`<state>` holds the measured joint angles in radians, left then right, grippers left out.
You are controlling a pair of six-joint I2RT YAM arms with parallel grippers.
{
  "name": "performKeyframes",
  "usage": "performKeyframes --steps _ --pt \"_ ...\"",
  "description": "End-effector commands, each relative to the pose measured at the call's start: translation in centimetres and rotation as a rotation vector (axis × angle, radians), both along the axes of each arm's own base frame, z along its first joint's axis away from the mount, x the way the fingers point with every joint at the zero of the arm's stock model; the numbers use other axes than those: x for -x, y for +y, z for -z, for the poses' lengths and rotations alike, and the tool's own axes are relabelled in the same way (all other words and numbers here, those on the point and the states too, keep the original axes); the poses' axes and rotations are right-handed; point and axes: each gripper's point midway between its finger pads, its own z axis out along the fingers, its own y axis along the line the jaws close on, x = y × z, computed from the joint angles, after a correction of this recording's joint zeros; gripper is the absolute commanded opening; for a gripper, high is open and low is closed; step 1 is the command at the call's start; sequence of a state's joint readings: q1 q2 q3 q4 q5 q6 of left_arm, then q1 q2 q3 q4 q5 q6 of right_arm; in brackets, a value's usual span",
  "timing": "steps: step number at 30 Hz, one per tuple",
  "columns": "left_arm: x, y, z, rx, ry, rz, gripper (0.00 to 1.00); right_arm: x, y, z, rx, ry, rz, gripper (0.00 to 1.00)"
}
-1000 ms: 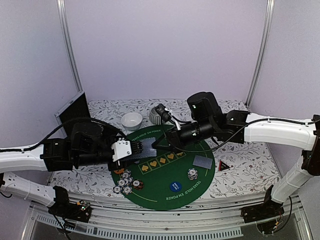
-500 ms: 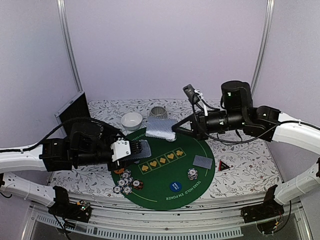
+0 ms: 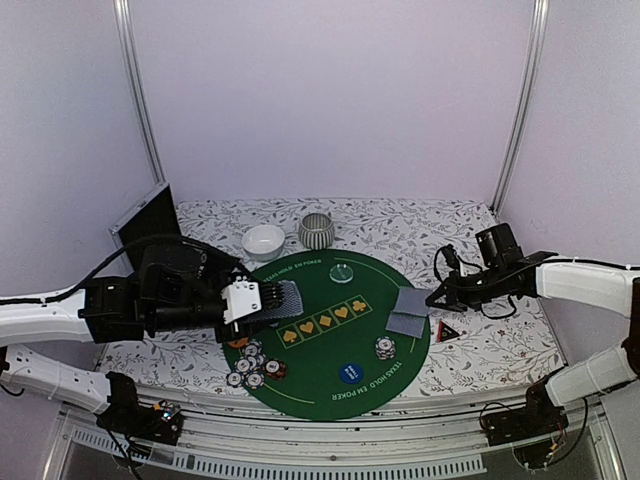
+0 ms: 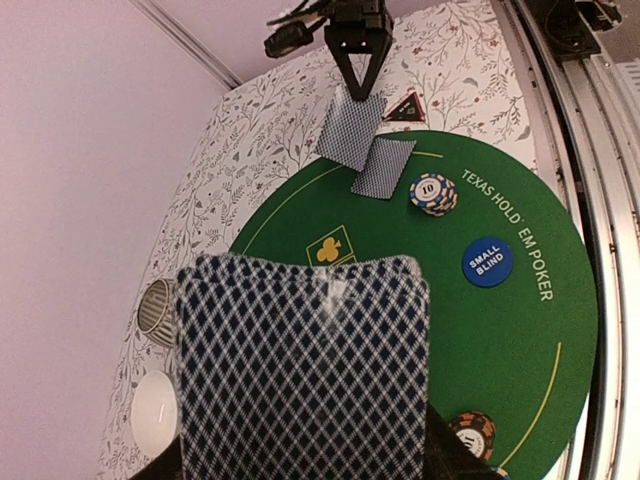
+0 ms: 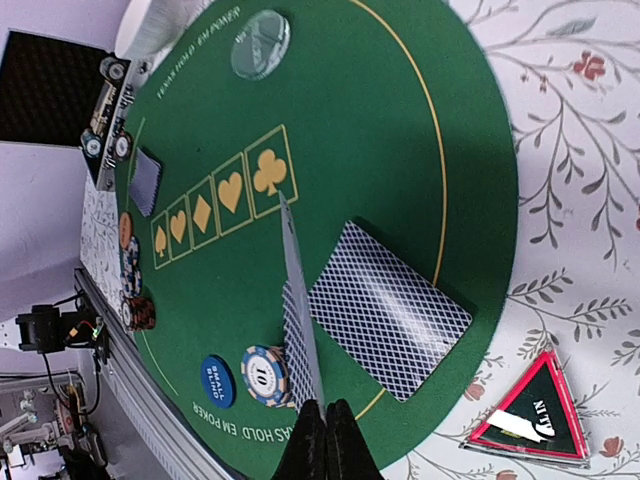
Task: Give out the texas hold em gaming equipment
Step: Distribute the poker card in the small blind area.
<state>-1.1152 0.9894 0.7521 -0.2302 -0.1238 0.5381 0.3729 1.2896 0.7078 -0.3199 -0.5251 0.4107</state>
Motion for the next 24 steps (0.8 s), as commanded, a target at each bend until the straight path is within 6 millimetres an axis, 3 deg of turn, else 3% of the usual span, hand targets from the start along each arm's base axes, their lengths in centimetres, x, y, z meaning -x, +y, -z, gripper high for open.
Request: performKeyframes --steps 1,9,18,19,21,24 --pt "-0.3 0.1 -1.1 0.036 -0.011 -0.008 0.51 0.5 0.7 2.2 -0.011 0.049 -0.083 0.02" --pt "-0.4 0.0 -0.8 0.027 -0.008 -0.007 0.51 -1.0 1.0 3.4 -0.061 0.06 -0.096 0.02" --pt "-0.4 0.0 -0.7 0.023 -0.006 -0.007 0.52 -1.2 0.7 6.0 -0.063 0.13 -0.06 0.02" --pt "-0.4 0.0 -0.7 0.024 -0.007 -0.007 0.52 -1.3 0.4 6.1 -0.05 0.132 -0.044 0.04" --pt "-0.4 0.0 -0.7 0.024 -0.007 -0.007 0.52 -1.4 -0.3 6.2 -0.009 0.136 -0.007 0.19" --pt "-0.4 0.0 -0.7 0.025 -0.007 -0.007 0.52 -1.7 -1.2 5.3 0.034 0.112 0.034 0.33"
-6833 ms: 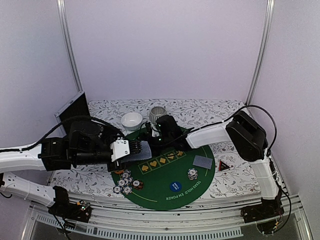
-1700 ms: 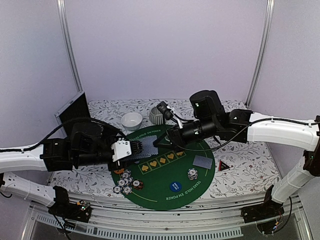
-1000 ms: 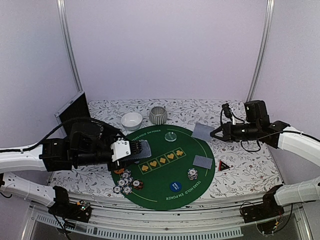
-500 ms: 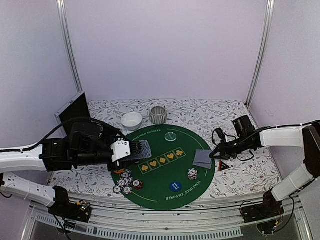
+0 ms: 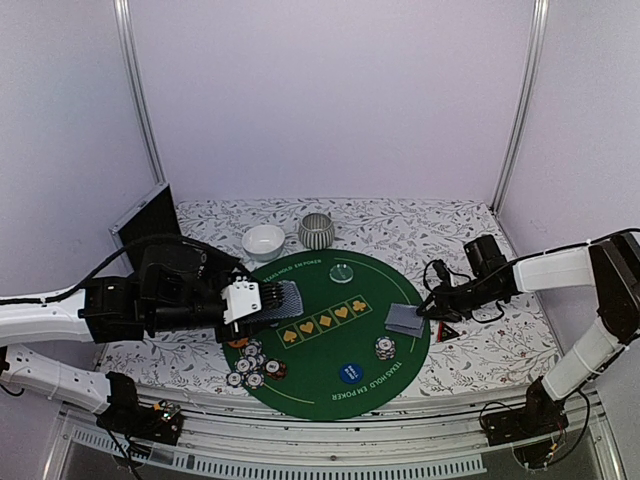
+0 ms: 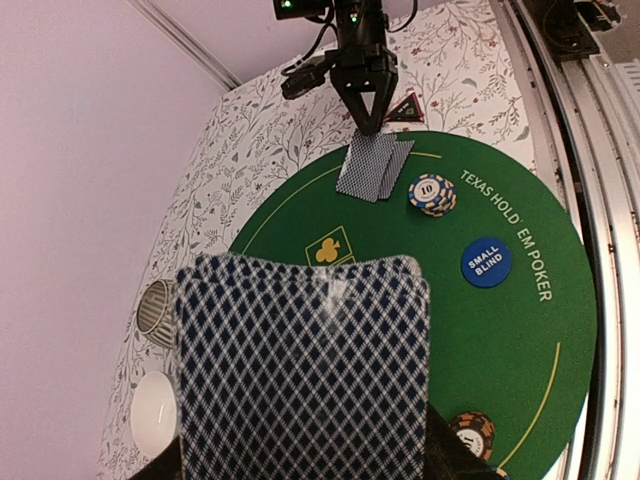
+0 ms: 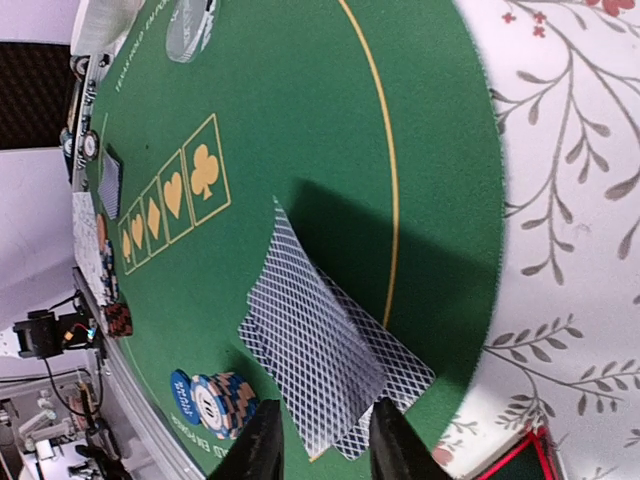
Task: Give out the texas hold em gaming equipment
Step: Distribute the poker card in the small blind area, then pick up the poker card from the face-down deck piles.
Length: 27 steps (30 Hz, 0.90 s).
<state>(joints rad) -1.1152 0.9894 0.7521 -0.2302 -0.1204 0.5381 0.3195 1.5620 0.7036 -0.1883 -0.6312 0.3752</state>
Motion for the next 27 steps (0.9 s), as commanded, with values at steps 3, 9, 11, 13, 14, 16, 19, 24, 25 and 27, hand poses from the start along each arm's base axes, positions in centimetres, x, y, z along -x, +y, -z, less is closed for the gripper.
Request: performKeyframes --steps 3,9,11,13,14,16,19,24,25,27 --pt "-0.3 0.0 -0.7 0.025 -0.006 -0.006 0.52 -1.0 -2.7 -2.6 0.129 -0.073 0.111 0.51" --pt "-0.5 0.0 -0.7 0.019 -0.015 -0.007 0.52 -2.4 -5.3 -8.7 0.287 -0.251 0.232 0.85" --pt "-0.4 0.0 -0.9 0.025 -0.017 -0.004 0.51 -2.3 -3.7 -12.0 0.278 -0.36 0.203 0.99" --pt "-0.3 0.0 -1.1 0.033 -0.023 0.0 0.52 -1.3 -0.2 -15.7 0.216 -0.5 0.116 0.99" --pt "-0.3 0.1 -1.0 0.033 -0.025 0.003 0.52 -0.3 2.1 -17.1 0.175 -0.564 0.048 0.99" --pt "-0.3 0.0 -0.9 0.03 -0.028 0.006 0.52 2.0 6.7 -19.6 0.053 -0.659 -0.089 0.99" --pt "-0.3 -0.1 -0.6 0.021 -0.025 0.009 0.51 5.8 13.2 -22.2 -0.139 -0.757 -0.281 0.99" --pt "-0.3 -0.2 -0.3 0.018 -0.023 0.016 0.51 9.9 20.8 -23.5 -0.303 -0.804 -0.489 0.99" --pt "-0.2 -0.2 -0.3 0.018 -0.022 0.019 0.51 10.3 22.1 -23.6 -0.324 -0.8 -0.516 0.99" --pt "-0.2 -0.2 -0.3 0.021 -0.022 0.02 0.51 10.7 24.1 -23.5 -0.352 -0.785 -0.559 0.99"
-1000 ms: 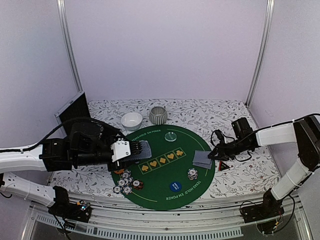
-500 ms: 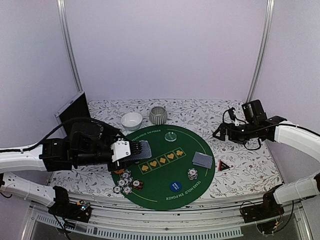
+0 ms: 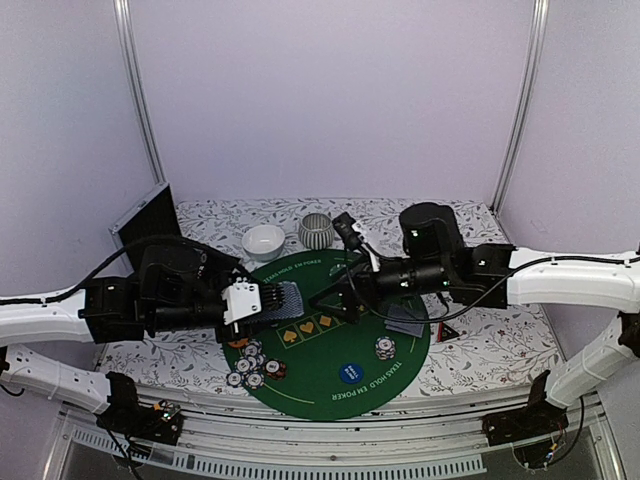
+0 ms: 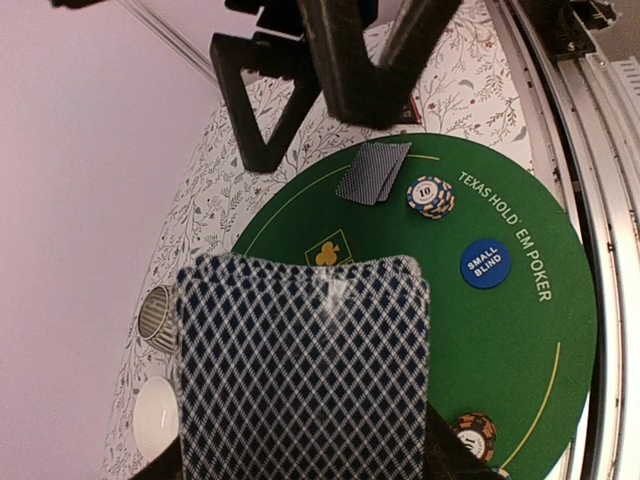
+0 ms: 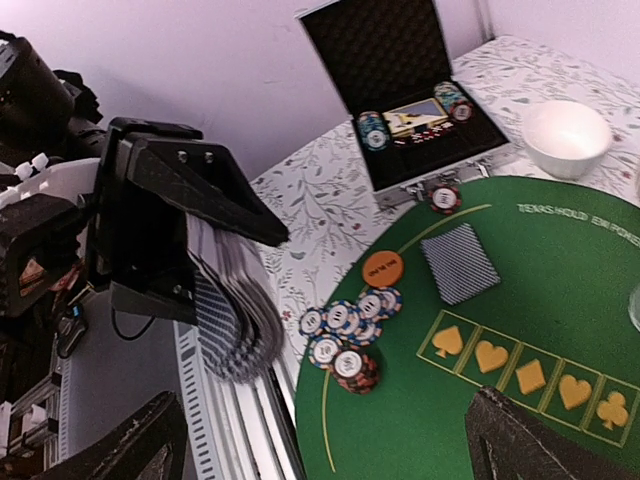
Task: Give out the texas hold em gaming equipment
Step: Pick up the poker card from the face-down deck piles.
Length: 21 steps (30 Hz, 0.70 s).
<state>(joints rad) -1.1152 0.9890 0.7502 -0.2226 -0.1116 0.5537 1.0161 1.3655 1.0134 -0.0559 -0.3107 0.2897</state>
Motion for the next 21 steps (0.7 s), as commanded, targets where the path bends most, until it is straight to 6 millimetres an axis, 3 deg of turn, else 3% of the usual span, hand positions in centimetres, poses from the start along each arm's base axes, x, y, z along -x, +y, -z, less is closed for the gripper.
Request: performKeyframes --steps 1,6,10,15,21 --pt "-0.2 -0.1 -0.2 0.021 -0.011 0.009 0.51 1.0 5.1 -3.0 -0.121 -0.05 -0.143 0.99" --pt "-0.1 -0.1 -0.3 0.027 -0.011 0.015 0.51 -0.1 7.8 -1.7 -0.114 -0.009 -0.151 1.0" --pt "-0.1 0.0 -0.5 0.033 -0.015 0.014 0.51 -1.1 8.8 -0.9 -0.093 0.008 -0.127 0.96" --pt "-0.2 0.1 -0.8 0.041 -0.026 0.006 0.51 -1.5 8.6 1.3 -0.017 0.04 -0.1 0.92" --pt "-0.2 0.1 -0.7 0.039 -0.028 0.006 0.51 -1.5 7.0 1.4 0.008 0.03 -0.061 0.85"
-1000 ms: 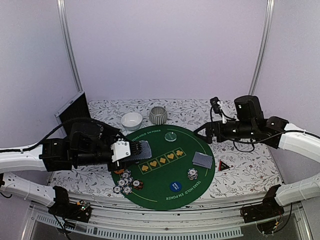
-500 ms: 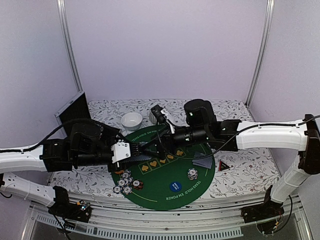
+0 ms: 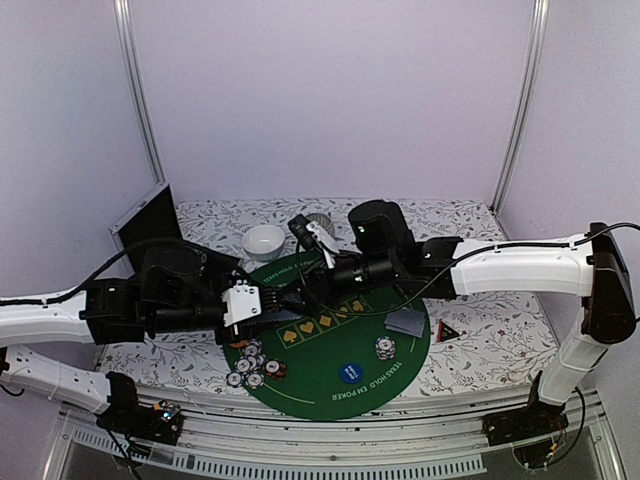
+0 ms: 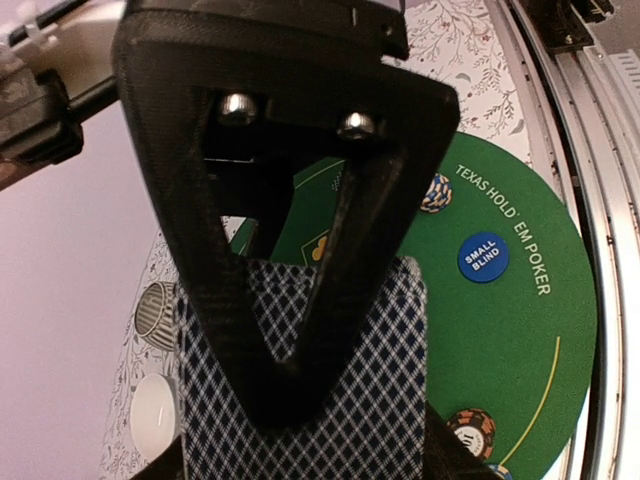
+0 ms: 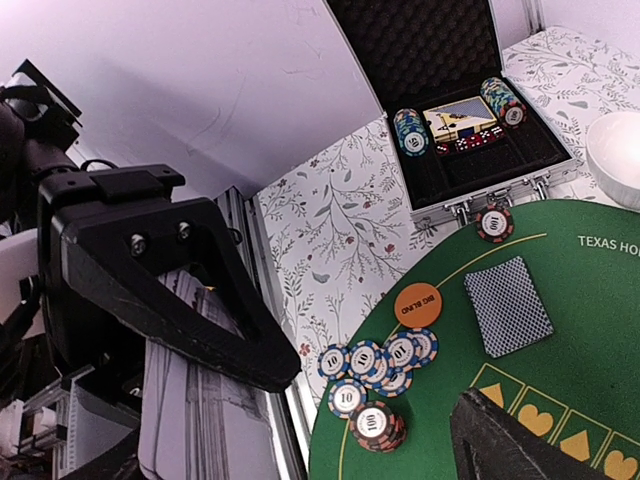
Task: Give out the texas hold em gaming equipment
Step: Pick up the poker card from the face-down deck piles.
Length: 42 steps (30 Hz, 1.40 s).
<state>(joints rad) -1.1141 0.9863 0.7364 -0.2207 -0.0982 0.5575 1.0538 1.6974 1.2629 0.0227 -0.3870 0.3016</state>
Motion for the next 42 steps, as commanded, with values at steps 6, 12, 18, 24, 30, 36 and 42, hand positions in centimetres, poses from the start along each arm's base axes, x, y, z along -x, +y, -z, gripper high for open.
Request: performKeyframes --steps 6,12,18,24,30,36,42 --pt "-0.5 0.1 -1.3 0.048 -0.037 -0.01 0.5 -0.3 -2.0 -0.5 0.043 -0.027 0.067 0.66" --pt "-0.6 0.2 -1.4 0.049 -0.04 -0.013 0.5 0.1 -2.2 -0.9 0.038 -0.021 0.055 0.49" --pt "-0.5 0.3 -1.5 0.053 -0.044 -0.013 0.5 0.4 -2.4 -1.0 0.048 -0.01 0.047 0.39" --pt "-0.6 0.3 -1.5 0.052 -0.045 -0.014 0.5 0.5 -2.8 -1.3 0.055 -0.009 0.05 0.36" --pt "-0.7 0.2 -1.1 0.038 -0.042 -0.019 0.5 0.8 -2.8 -1.2 0.059 -0.002 0.037 0.34" --pt "-0.9 0.3 -0.8 0.028 -0.043 -0.027 0.5 1.0 -3.1 -1.3 0.065 -0.002 0.037 0.25" --pt "-1.0 0.2 -0.7 0.024 -0.039 -0.028 0.5 0.9 -3.8 -1.7 0.069 -0.014 0.058 0.32"
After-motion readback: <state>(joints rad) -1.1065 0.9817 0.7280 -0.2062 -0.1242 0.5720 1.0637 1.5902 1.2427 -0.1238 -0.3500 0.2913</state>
